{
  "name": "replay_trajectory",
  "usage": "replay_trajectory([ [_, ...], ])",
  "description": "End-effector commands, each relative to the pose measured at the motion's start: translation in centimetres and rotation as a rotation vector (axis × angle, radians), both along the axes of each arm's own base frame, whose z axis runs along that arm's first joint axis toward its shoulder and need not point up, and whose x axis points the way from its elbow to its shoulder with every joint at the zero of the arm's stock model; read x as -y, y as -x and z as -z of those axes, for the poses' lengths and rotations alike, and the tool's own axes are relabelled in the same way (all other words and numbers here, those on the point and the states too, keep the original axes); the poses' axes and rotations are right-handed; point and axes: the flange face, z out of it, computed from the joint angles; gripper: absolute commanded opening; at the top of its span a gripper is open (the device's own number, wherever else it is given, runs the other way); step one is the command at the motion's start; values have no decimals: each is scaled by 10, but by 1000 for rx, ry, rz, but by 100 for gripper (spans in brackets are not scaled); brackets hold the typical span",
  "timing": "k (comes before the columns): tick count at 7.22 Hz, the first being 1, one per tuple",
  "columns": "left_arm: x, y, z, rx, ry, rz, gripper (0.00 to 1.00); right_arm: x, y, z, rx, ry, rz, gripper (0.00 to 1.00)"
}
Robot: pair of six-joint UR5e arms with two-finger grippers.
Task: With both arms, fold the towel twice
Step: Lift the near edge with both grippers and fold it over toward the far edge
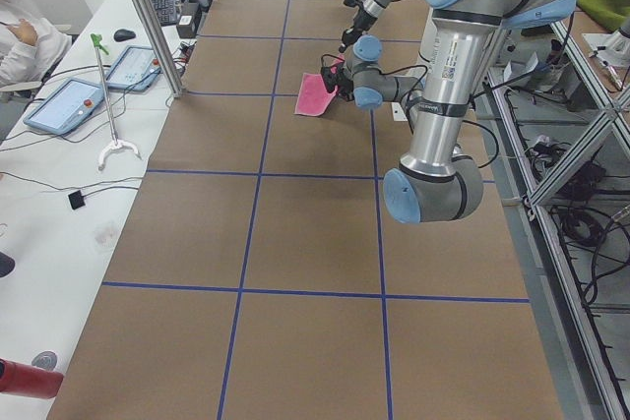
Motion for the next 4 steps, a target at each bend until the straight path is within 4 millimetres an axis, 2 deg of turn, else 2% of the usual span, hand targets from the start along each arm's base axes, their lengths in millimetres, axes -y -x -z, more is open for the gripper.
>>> replay_trajectory([
  [1, 23, -10, -2, 23, -5, 26, 0, 33, 23, -12, -46, 19, -28, 0],
  [3, 49, -27, 7, 29, -4, 54, 0, 49, 18, -14, -71, 6, -29, 0],
  [4, 58, -33, 3, 44, -6, 57, 0, 52, 20, -16, -77, 6, -31, 0],
])
